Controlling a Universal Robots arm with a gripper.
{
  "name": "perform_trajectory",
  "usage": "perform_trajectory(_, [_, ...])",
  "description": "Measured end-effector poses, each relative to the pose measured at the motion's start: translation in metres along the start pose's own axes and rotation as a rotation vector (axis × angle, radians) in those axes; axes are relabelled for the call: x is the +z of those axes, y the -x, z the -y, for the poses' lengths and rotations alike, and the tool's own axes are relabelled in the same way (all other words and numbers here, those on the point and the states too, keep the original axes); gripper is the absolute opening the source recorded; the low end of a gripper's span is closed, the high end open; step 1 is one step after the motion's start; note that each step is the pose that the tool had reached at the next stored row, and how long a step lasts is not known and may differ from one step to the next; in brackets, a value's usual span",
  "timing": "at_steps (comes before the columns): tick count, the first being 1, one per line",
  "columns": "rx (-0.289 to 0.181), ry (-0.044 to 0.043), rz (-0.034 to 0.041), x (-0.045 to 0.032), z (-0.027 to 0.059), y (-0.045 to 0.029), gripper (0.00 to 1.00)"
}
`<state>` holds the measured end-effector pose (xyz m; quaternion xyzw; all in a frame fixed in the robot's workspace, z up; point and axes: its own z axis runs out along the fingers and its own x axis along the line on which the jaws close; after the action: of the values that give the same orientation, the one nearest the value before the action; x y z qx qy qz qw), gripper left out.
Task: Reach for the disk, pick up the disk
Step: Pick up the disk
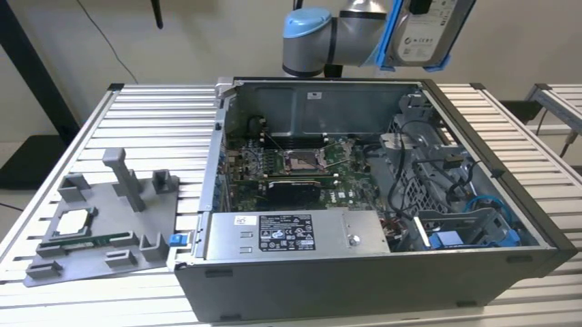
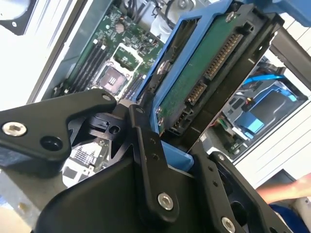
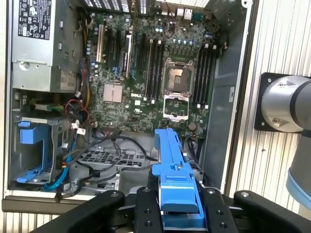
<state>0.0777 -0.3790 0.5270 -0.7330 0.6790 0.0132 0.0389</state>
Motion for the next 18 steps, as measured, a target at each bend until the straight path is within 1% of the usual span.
perform_trajectory(3, [0.0, 0.0006, 0.0001, -0.0003, 0.0001, -0.0065, 0.0])
perform_trajectory(4, [0.0, -0.0008, 0.0, 0.0, -0.0002, -0.0086, 0.0])
perform_trajectory(7, [-0.001, -0.0123, -0.0007, 0.0023, -0.0005, -0.0133, 0.0])
perform_trajectory(9, [-0.002, -0.0241, -0.0029, 0.0034, -0.0007, -0.0156, 0.0])
perform_trajectory(10, [-0.003, -0.0296, -0.0108, 0.0034, -0.0008, -0.0159, 0.0])
perform_trajectory(11, [-0.003, -0.0345, -0.0235, 0.0034, -0.0008, -0.0161, 0.0])
perform_trajectory(12, [-0.004, -0.0389, -0.0383, 0.0035, -0.0008, -0.0163, 0.0])
perform_trajectory(13, [-0.006, -0.0424, -0.0555, 0.0035, -0.0008, -0.0164, 0.0])
perform_trajectory(15, [-0.008, -0.0482, -0.0926, 0.0035, -0.0008, -0.0164, 0.0])
perform_trajectory(17, [-0.008, -0.0495, -0.1284, 0.0036, -0.0008, -0.0165, 0.0])
perform_trajectory(18, [-0.009, -0.0489, -0.1351, 0.0036, -0.0008, -0.0165, 0.0])
